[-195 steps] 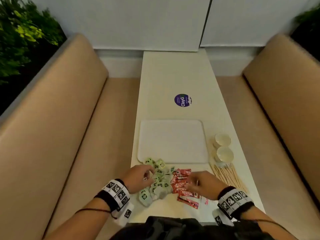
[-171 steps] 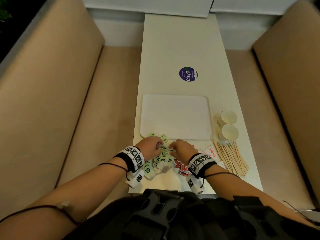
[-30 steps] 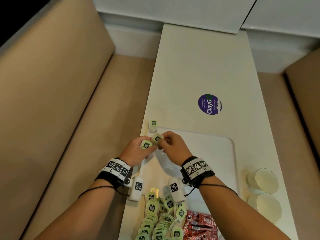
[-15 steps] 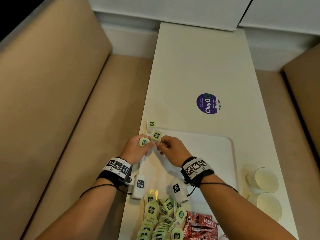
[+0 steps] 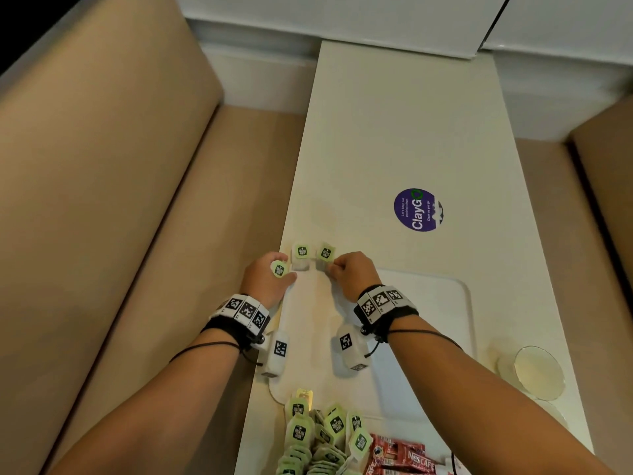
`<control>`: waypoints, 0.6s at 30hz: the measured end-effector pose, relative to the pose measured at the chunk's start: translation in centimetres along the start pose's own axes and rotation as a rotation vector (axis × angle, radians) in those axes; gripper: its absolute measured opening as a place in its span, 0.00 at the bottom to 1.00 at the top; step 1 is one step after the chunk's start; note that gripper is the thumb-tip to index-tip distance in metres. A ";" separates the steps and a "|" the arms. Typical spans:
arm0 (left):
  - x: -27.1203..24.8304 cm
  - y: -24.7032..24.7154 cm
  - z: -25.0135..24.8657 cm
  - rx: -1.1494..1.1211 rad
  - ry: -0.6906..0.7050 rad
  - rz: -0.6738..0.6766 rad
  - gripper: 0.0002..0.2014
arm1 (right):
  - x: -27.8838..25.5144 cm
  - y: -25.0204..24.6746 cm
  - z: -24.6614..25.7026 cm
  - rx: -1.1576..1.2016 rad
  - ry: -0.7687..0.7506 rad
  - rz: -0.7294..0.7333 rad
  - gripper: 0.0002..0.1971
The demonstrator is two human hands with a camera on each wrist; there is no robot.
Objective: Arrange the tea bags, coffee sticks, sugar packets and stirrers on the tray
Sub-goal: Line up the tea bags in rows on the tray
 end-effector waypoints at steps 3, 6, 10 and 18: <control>0.5 0.3 -0.8 0.017 0.031 0.011 0.12 | 0.8 0.5 -0.2 -0.015 0.040 0.042 0.22; 0.8 0.8 -1.7 0.041 0.083 0.023 0.10 | 1.1 0.5 -0.2 -0.013 0.058 0.046 0.16; 1.1 1.1 -2.0 0.072 0.082 0.026 0.09 | 1.4 0.5 -0.2 -0.026 0.076 0.038 0.16; 1.2 1.2 -2.4 0.112 0.137 0.078 0.11 | 1.2 0.5 -0.2 -0.029 0.110 -0.004 0.19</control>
Point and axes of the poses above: each hand's wrist, its own x-axis towards the middle knuckle, its own y-axis out of the palm, z = x × y, the point moved 7 cm from there along x, towards the middle knuckle, and after that the axes turned 4 degrees about -x, right-handed, at the moved point
